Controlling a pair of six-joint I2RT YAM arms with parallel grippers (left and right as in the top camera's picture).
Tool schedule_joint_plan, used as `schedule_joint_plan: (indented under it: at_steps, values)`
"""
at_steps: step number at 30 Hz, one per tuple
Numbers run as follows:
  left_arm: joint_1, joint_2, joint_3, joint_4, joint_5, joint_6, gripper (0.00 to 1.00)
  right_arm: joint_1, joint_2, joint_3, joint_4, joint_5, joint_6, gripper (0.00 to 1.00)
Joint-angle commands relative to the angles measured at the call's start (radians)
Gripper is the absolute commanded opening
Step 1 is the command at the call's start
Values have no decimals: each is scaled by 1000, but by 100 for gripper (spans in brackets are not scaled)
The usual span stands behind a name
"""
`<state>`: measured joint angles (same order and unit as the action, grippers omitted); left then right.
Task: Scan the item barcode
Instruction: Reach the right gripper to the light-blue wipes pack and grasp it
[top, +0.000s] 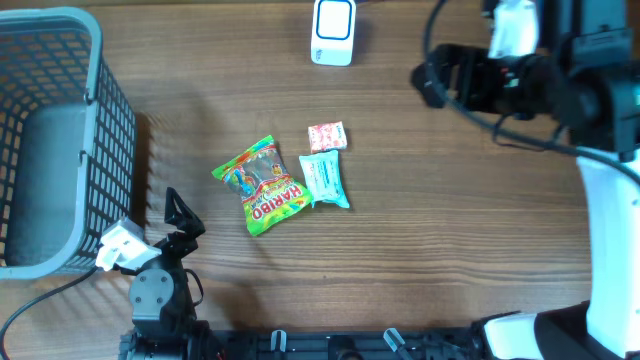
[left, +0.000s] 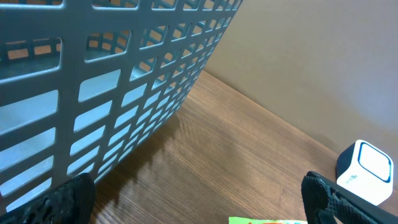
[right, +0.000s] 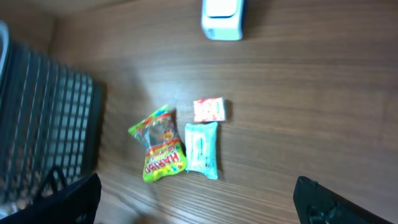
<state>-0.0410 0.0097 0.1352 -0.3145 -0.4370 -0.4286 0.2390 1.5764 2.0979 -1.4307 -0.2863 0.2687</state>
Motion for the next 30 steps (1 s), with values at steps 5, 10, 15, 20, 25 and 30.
schedule_joint_plan:
  at_steps: [5,10,15,20,25,30]
  values:
    - [4,-3,-5,2,-9,8,100,165,147,-204,63,99,-22,100]
    - [4,-3,-5,2,-9,8,100,359,287,-338,233,79,-10,100]
    - [4,-3,-5,2,-9,8,100,494,426,-357,324,376,56,100]
    - [4,-3,-5,2,-9,8,100,556,574,-357,393,557,167,96]
    - [4,-3,-5,2,-9,8,100,566,626,-357,441,653,235,90]
    - [4,-3,-5,2,-9,8,100,572,670,-357,450,678,231,89]
